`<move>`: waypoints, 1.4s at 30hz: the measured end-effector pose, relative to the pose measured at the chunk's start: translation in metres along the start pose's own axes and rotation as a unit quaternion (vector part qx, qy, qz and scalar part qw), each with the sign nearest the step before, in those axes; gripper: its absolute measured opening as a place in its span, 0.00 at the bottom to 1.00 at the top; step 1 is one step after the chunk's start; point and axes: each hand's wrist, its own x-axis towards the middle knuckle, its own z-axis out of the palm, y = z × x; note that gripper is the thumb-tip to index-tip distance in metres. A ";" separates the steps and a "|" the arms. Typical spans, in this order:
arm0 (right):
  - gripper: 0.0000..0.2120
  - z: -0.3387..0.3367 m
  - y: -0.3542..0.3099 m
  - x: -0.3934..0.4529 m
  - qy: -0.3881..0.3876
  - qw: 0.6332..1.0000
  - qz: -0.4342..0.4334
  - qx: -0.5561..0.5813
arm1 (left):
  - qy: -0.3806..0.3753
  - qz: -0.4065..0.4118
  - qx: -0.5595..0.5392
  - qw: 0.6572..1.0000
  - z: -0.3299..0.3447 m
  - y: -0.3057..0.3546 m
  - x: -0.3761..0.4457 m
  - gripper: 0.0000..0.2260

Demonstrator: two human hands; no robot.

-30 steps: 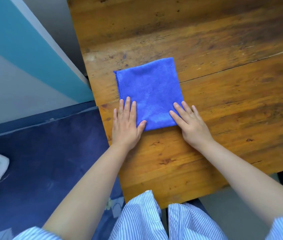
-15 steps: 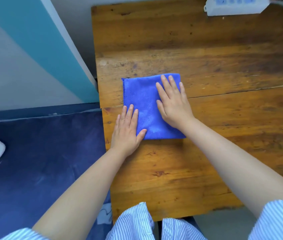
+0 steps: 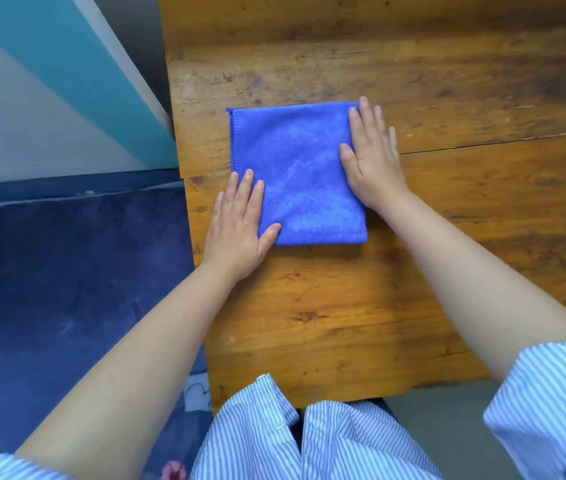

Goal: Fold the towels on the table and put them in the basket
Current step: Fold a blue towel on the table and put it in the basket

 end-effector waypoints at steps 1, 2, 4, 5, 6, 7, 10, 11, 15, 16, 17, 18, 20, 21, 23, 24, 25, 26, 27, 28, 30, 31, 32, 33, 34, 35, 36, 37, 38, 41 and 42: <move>0.27 0.001 0.004 -0.010 0.025 1.000 -0.010 0.010 | -0.004 -0.006 0.009 1.000 -0.001 0.001 0.000 0.38; 0.27 0.001 0.007 -0.023 0.060 0.998 -0.033 0.018 | -0.003 -0.008 0.017 1.000 -0.002 0.001 0.000 0.36; 0.25 0.004 0.017 -0.054 0.142 0.983 -0.115 0.005 | 0.058 0.023 0.017 0.998 -0.003 0.003 -0.005 0.31; 0.22 0.007 0.023 -0.069 0.172 0.972 -0.160 -0.004 | 0.114 0.056 0.020 0.992 0.000 0.004 -0.010 0.27; 0.20 0.010 0.028 -0.083 0.182 0.962 -0.202 -0.011 | 0.177 0.089 0.026 0.980 0.006 0.004 -0.015 0.22; 0.18 0.013 0.031 -0.094 0.176 0.955 -0.237 -0.015 | 0.228 0.114 0.022 0.967 0.013 0.005 -0.021 0.18; 0.16 0.023 0.034 -0.115 0.127 0.945 -0.300 -0.045 | 0.270 0.125 -0.018 0.955 0.028 0.021 -0.035 0.12; 0.16 0.025 0.034 -0.116 0.114 0.945 -0.303 -0.052 | 0.271 0.111 -0.024 0.956 0.033 0.026 -0.037 0.12; 0.18 0.023 0.032 -0.101 0.117 0.937 -0.325 -0.045 | 0.264 0.051 -0.017 0.963 0.046 0.034 -0.035 0.14; 0.18 0.021 0.032 -0.096 0.120 0.932 -0.339 -0.047 | 0.269 0.043 -0.009 0.962 0.047 0.036 -0.034 0.14; 0.17 0.019 0.032 -0.092 0.119 0.926 -0.353 -0.053 | 0.271 0.034 -0.004 0.962 0.046 0.038 -0.034 0.14; 0.16 0.018 0.032 -0.087 0.111 0.923 -0.363 -0.061 | 0.265 0.028 -0.005 0.964 0.046 0.038 -0.034 0.14; 0.14 0.013 0.031 -0.080 0.098 0.915 -0.383 -0.083 | 0.247 0.013 -0.010 0.969 0.043 0.041 -0.035 0.16; 0.14 0.011 0.031 -0.077 0.091 0.911 -0.392 -0.092 | 0.237 0.006 -0.009 0.972 0.041 0.042 -0.036 0.17; 0.15 0.007 0.028 -0.073 0.071 0.904 -0.408 -0.105 | 0.226 -0.004 -0.005 0.974 0.038 0.045 -0.038 0.18; 0.15 0.005 0.028 -0.072 0.060 0.904 -0.411 -0.102 | 0.225 -0.011 -0.005 0.974 0.037 0.047 -0.038 0.17; 0.15 0.003 0.027 -0.070 0.049 0.905 -0.414 -0.090 | 0.225 -0.020 -0.002 0.974 0.035 0.049 -0.039 0.16; 0.14 -0.001 0.027 -0.069 0.034 0.909 -0.408 -0.071 | 0.228 -0.026 0.005 0.973 0.034 0.049 -0.040 0.14; 0.13 -0.004 0.026 -0.067 0.021 0.914 -0.403 -0.044 | 0.239 -0.025 0.019 0.971 0.035 0.049 -0.040 0.15; 0.12 -0.008 0.025 -0.065 0.003 0.917 -0.399 -0.016 | 0.251 -0.020 0.031 0.967 0.034 0.048 -0.041 0.16; 0.10 -0.015 0.024 -0.066 -0.030 0.921 -0.387 0.022 | 0.273 -0.011 0.036 0.961 0.036 0.047 -0.042 0.23; 0.11 -0.019 0.022 -0.069 -0.047 0.924 -0.378 0.034 | 0.290 -0.018 0.038 0.956 0.038 0.047 -0.044 0.24; 0.11 -0.021 0.022 -0.073 -0.063 0.931 -0.357 0.051 | 0.309 -0.027 0.048 0.950 0.039 0.048 -0.045 0.22; 0.11 -0.023 0.022 -0.076 -0.077 0.938 -0.329 0.079 | 0.328 -0.034 0.063 0.942 0.042 0.049 -0.045 0.18; 0.10 -0.026 0.021 -0.080 -0.092 0.944 -0.295 0.112 | 0.345 -0.037 0.080 0.934 0.044 0.049 -0.048 0.14; 0.11 -0.028 0.021 -0.084 -0.113 0.949 -0.258 0.142 | 0.357 -0.035 0.094 0.929 0.047 0.050 -0.051 0.12; 0.12 -0.031 0.020 -0.090 -0.140 0.950 -0.231 0.158 | 0.369 -0.034 0.100 0.923 0.048 0.050 -0.056 0.12; 0.12 -0.034 0.019 -0.094 -0.163 0.948 -0.215 0.170 | 0.383 -0.032 0.099 0.918 0.048 0.050 -0.061 0.12; 0.13 -0.036 0.018 -0.099 -0.178 0.945 -0.206 0.180 | 0.397 -0.030 0.096 0.912 0.047 0.049 -0.069 0.12; 0.12 -0.045 0.003 -0.111 -0.187 0.942 -0.197 0.195 | 0.429 -0.031 0.101 0.897 0.044 0.045 -0.098 0.12; 0.12 -0.047 -0.005 -0.116 -0.188 0.941 -0.211 0.184 | 0.440 -0.035 0.108 0.891 0.042 0.043 -0.110 0.12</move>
